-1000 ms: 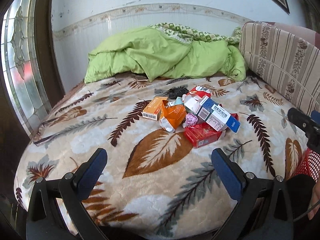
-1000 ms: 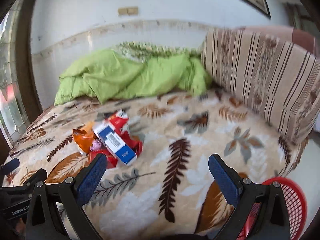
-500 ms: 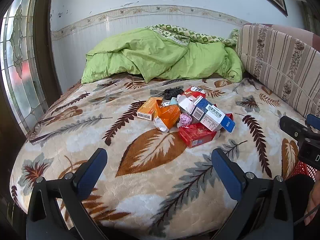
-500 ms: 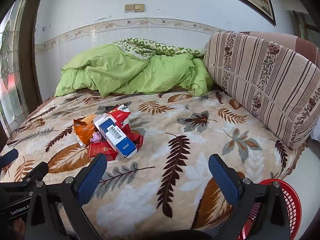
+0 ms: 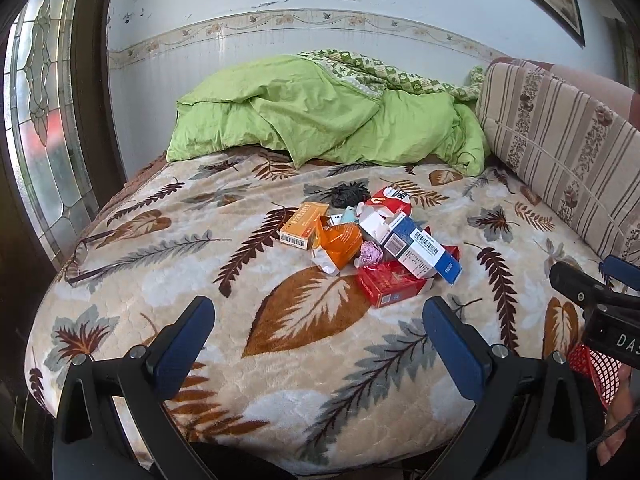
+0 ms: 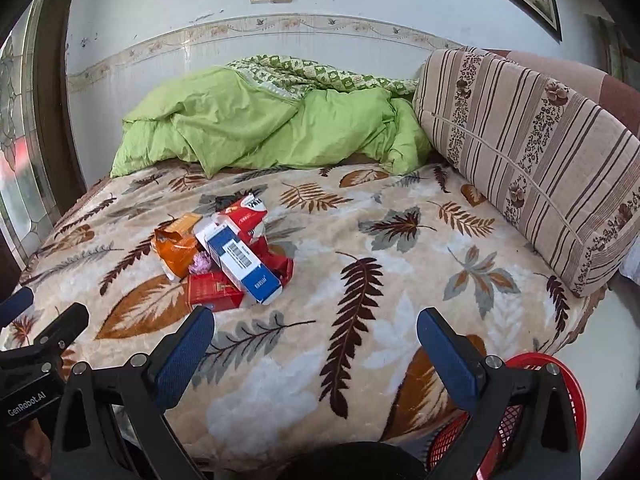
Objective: Collect trash
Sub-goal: 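Move both tools toward the pile of trash on the bed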
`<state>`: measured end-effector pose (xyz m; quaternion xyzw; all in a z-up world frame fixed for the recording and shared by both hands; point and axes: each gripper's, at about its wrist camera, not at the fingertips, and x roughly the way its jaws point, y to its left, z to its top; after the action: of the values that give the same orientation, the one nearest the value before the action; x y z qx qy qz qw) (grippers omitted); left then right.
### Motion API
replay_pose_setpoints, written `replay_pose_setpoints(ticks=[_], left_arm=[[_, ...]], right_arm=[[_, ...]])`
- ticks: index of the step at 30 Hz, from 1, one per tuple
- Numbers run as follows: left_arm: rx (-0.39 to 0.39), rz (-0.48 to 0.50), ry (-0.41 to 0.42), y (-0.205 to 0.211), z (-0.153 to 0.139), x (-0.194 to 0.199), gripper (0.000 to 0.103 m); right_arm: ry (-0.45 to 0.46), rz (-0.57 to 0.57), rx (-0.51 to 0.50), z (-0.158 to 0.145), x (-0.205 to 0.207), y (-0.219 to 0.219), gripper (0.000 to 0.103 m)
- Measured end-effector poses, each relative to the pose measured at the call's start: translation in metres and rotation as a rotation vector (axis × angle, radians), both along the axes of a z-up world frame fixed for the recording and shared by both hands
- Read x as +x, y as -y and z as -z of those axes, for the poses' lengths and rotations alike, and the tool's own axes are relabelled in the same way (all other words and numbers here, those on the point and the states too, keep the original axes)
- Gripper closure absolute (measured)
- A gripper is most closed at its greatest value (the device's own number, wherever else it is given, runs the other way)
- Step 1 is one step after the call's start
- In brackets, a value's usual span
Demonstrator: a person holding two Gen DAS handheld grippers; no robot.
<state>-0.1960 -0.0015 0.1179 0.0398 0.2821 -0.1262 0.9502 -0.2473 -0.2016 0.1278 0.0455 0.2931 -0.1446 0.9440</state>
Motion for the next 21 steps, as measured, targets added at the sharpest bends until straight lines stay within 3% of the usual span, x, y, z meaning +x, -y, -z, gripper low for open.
replay_pose_setpoints(ticks=[7, 21], left_arm=[[0.0, 0.03, -0.002, -0.001, -0.011, -0.007, 0.0], [-0.008, 0.032, -0.038, -0.002, -0.011, 0.001, 0.0]], right_arm=[[-0.021, -0.033, -0.015, -0.013, -0.003, -0.01, 0.001], [-0.063, -0.035, -0.004, -0.01, 0.007, -0.005, 0.001]])
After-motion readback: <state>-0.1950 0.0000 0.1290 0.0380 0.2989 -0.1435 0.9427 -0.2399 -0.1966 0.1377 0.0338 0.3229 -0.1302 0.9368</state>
